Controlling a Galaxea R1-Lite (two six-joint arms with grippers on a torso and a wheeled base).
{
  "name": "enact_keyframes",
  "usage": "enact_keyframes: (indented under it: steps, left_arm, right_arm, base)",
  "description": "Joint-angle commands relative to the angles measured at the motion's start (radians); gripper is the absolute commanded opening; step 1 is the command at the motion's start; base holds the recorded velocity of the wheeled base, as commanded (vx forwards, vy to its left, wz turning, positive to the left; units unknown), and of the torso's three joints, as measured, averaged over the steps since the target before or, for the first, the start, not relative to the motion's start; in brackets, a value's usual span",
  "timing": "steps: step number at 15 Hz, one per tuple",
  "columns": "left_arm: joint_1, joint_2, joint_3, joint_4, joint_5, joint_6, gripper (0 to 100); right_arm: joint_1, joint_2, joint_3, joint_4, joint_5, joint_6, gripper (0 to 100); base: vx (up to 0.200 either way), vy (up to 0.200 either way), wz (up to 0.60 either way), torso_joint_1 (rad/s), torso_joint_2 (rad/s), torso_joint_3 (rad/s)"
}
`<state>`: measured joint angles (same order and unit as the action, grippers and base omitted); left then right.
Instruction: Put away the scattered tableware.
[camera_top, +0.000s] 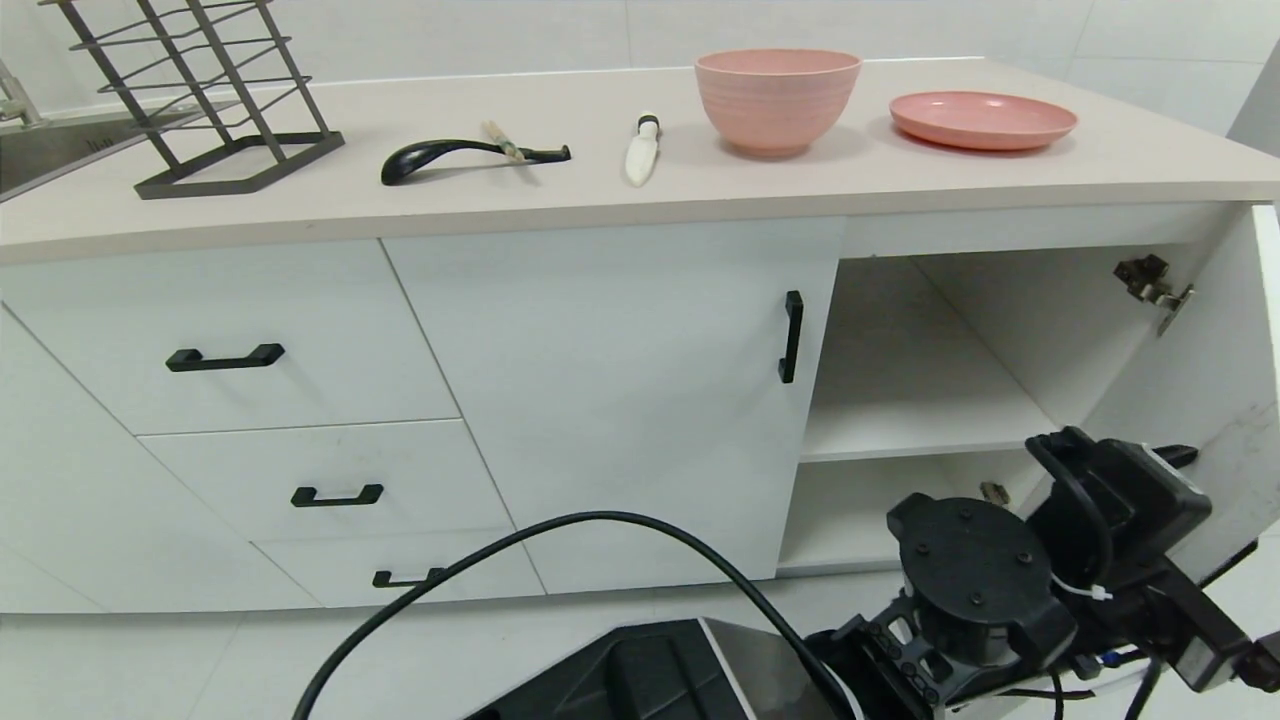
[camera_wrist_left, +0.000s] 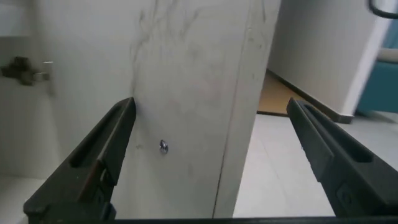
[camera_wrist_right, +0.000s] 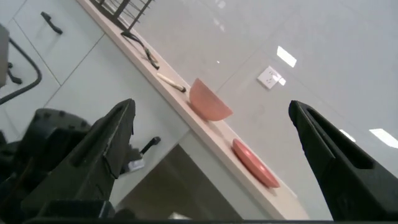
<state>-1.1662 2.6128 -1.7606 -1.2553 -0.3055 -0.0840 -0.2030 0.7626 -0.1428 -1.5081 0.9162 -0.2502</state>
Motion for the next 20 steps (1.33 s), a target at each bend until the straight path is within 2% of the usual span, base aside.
enact_keyframes:
  steps: [1,3,6,7,8,9,10,11,12,13,14,15,16,17,18,19,20]
  left_arm:
    - [-0.036,0.046,-0.040,-0.001,-0.006,0.000,100]
    - [-0.075,0.075,-0.079,-0.001,-0.010,0.000,100]
    - [-0.156,0.148,-0.168,-0.019,-0.069,-0.005,100]
    - [-0.176,0.171,-0.171,-0.055,-0.144,-0.019,100]
    - [-0.165,0.182,-0.149,-0.104,-0.210,-0.023,100]
    - [-0.148,0.176,-0.134,-0.110,-0.210,-0.025,100]
    - [-0.101,0.153,-0.095,-0.127,-0.211,-0.029,100]
    - [-0.021,0.075,0.015,-0.184,-0.213,-0.049,100]
    - [0.022,0.001,0.135,-0.239,-0.213,-0.068,100]
    - [0.071,-0.108,0.328,-0.305,-0.213,-0.086,100]
    - [0.094,-0.168,0.437,-0.315,-0.213,-0.089,100]
    - [0.152,-0.318,0.696,-0.315,-0.210,-0.066,100]
    - [0.220,-0.467,0.909,-0.315,-0.214,-0.014,100]
    - [0.278,-0.566,1.020,-0.315,-0.216,0.041,100]
    - [0.322,-0.628,1.067,-0.315,-0.218,0.076,100]
    - [0.393,-0.732,1.150,-0.315,-0.218,0.116,100]
    - [0.479,-0.879,1.264,-0.315,-0.216,0.118,100]
  right_arm:
    - [-0.013,-0.045,-0.001,0.002,0.000,0.000,100]
    - [-0.047,-0.083,-0.020,0.000,0.000,0.000,100]
    - [-0.101,-0.138,-0.069,0.002,-0.007,0.002,100]
    - [-0.124,-0.160,-0.070,0.003,-0.008,0.002,100]
    - [-0.144,-0.178,-0.064,0.003,-0.008,0.002,100]
    - [-0.148,-0.181,-0.063,0.003,-0.008,0.003,100]
    - [-0.156,-0.189,-0.058,0.003,-0.010,0.003,100]
    - [-0.156,-0.189,-0.043,0.003,-0.008,0.003,100]
    - [-0.151,-0.183,-0.021,0.005,-0.008,0.003,100]
    - [-0.134,-0.178,0.029,0.022,-0.007,0.003,100]
    - [-0.116,-0.181,0.071,0.048,-0.008,0.003,100]
    - [-0.092,-0.195,0.143,0.134,-0.025,0.002,100]
    - [-0.087,-0.223,0.134,0.284,-0.095,0.008,100]
    - [-0.079,-0.250,0.138,0.420,-0.152,0.009,100]
    - [-0.078,-0.272,0.143,0.519,-0.178,0.009,100]
    - [-0.078,-0.324,0.143,0.701,-0.217,0.023,100]
    - [-0.079,-0.427,0.143,0.941,-0.270,0.051,100]
  base:
    - [0.000,0.000,0.00,0.000,0.00,0.000]
    - [0.000,0.000,0.00,0.000,0.00,0.000]
    - [0.000,0.000,0.00,0.000,0.00,0.000]
    - [0.000,0.000,0.00,0.000,0.00,0.000]
    - [0.000,0.000,0.00,0.000,0.00,0.000]
    - [0.000,0.000,0.00,0.000,0.00,0.000]
    - [0.000,0.000,0.00,0.000,0.00,0.000]
    - [0.000,0.000,0.00,0.000,0.00,0.000]
    - [0.000,0.000,0.00,0.000,0.00,0.000]
    - [0.000,0.000,0.00,0.000,0.00,0.000]
    - [0.000,0.000,0.00,0.000,0.00,0.000]
    - [0.000,0.000,0.00,0.000,0.00,0.000]
    - [0.000,0.000,0.00,0.000,0.00,0.000]
    - [0.000,0.000,0.00,0.000,0.00,0.000]
    - [0.000,0.000,0.00,0.000,0.00,0.000]
    - [0.000,0.000,0.00,0.000,0.00,0.000]
    - [0.000,0.000,0.00,0.000,0.00,0.000]
